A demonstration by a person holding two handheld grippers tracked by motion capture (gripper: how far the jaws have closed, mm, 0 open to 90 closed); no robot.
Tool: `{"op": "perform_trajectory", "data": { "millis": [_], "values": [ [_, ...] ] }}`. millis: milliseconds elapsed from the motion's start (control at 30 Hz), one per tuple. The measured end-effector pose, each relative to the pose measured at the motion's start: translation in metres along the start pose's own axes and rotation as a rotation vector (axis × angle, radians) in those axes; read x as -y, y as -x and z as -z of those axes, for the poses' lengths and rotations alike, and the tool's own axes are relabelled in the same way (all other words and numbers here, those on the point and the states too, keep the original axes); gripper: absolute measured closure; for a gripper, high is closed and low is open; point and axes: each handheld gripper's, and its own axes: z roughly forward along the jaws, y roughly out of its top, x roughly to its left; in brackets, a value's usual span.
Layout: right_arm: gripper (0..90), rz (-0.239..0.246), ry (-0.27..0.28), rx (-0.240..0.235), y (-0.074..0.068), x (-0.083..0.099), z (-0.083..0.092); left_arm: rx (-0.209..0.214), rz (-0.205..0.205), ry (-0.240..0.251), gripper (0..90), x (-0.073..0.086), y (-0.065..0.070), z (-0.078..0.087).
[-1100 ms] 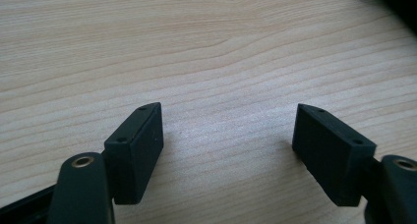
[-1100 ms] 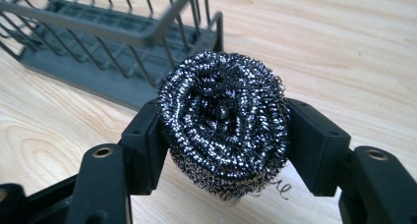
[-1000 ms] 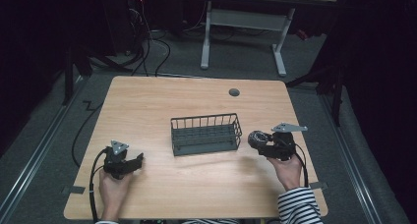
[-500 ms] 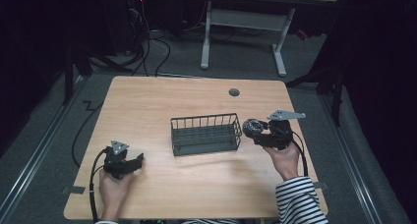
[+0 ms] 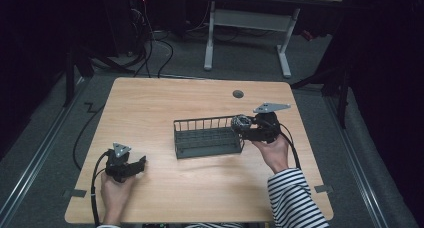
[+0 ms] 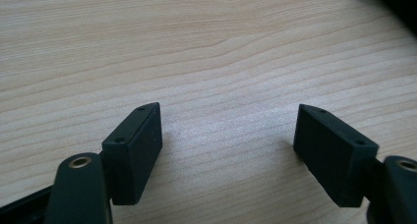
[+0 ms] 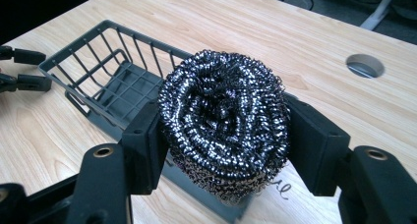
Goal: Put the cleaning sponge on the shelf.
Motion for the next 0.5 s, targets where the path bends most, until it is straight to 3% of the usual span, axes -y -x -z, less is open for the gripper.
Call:
{"op": "perform_trajectory", "data": {
  "millis": [500],
  "values": [
    [37.9, 0.054, -0.103, -0.054, -0.021, -0.021, -0.046, 0.0, 0.001, 0.0, 26.9, 0.0, 0.0, 0.0]
  ]
}}
